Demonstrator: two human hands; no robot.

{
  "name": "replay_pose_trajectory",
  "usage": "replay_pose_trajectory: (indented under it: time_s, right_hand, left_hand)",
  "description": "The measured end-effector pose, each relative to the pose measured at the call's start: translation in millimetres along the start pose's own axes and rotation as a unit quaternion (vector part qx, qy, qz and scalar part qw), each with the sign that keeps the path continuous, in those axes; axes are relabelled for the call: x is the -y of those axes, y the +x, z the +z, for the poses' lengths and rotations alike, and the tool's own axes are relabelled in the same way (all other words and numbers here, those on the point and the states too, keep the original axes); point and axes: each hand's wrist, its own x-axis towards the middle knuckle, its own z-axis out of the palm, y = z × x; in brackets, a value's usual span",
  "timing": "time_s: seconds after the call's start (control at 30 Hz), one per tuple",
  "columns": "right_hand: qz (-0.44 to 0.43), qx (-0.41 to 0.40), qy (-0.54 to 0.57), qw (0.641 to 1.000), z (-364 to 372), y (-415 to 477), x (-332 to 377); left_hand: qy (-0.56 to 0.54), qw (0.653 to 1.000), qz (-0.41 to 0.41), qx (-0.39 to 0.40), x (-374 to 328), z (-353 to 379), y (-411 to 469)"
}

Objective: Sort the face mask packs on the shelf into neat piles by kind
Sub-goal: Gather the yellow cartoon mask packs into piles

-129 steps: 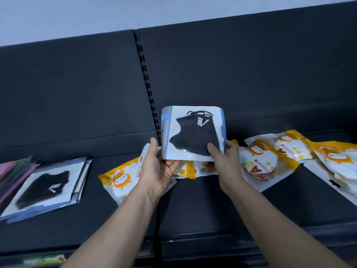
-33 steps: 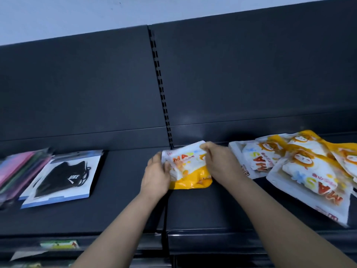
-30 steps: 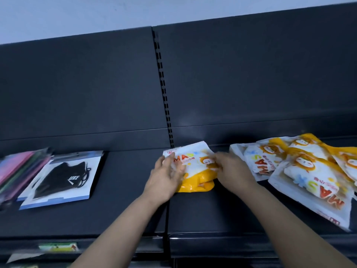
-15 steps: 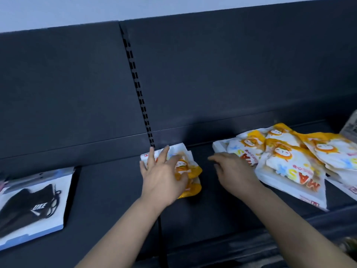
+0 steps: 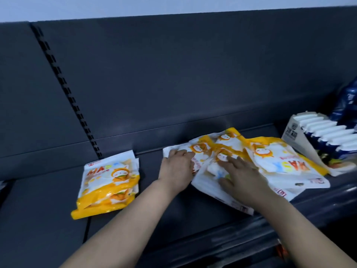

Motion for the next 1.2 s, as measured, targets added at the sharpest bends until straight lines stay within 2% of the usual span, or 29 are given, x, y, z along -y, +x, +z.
replay_pose_trajectory:
  time_s: [0.13, 0.23, 0.33, 0.43, 0.5, 0.57, 0.63, 0.67, 0.73, 0.83, 0.9, 0.97, 1.07, 1.13, 1.2]
  right_hand:
    - [-0.088, 0.057, -0.005, 0.994, -10, 7, -35]
    - [-0.126, 0.1, -0.061, 0.985, -17, 15, -55]
    - [-0.109, 0.116, -0.097, 0.982, -22, 27, -67]
    - [-0.08, 0.116, -0.067, 0.988, -29, 39, -75]
    - [-0.093, 0.095, -0.055, 0.99, -35, 42, -76]
    - [-0.156, 0.078, -0.057, 0.983, -37, 45, -75]
    - [-0.204, 0.107, -0.024, 0.973, -37, 44, -72]
    - [-0.205, 0.129, -0.001, 0.97, -37, 44, -71]
    - [-0.193, 0.135, 0.017, 0.972, -35, 40, -72]
    - [-0.178, 0.072, -0.02, 0.981, -29, 34, -72]
    - [-0.157, 0.027, -0.023, 0.987, -22, 32, -72]
    - [-0.145, -0.01, -0.023, 0.989, -14, 34, -70]
    - [-0.109, 0.025, 0.001, 0.994, -6, 42, -69]
    - [-0.082, 0.056, 0.031, 0.995, -7, 45, -68]
    - [-0.063, 0.073, 0.118, 0.988, -10, 44, -65]
  left_hand:
    - [0.09, 0.99, -0.083, 0.067, -25, 13, 28]
    - [0.062, 0.987, -0.103, 0.106, -25, 14, 30]
    - [0.023, 0.983, -0.132, 0.129, -7, 5, 20]
    - [-0.054, 0.979, -0.173, 0.09, 6, 4, 8]
    - [-0.089, 0.972, -0.211, 0.047, 2, 6, 1]
    - [-0.021, 0.969, -0.247, 0.014, -3, 9, -3]
    - [0.062, 0.955, -0.287, 0.034, -4, 7, -7]
    - [0.068, 0.953, -0.29, 0.053, -3, 3, -7]
    - [0.046, 0.963, -0.247, 0.096, 5, -3, -5]
    - [0.011, 0.97, -0.203, 0.133, 10, -8, -2]
    - [0.084, 0.96, -0.252, 0.083, 9, -5, 0]
    - [0.095, 0.945, -0.312, 0.032, 11, -2, 0]
    - [0.03, 0.95, -0.31, 0.041, 12, -2, 2]
    - [0.021, 0.952, -0.304, -0.008, 7, -5, 2]
    - [0.004, 0.95, -0.301, -0.079, 2, -7, 2]
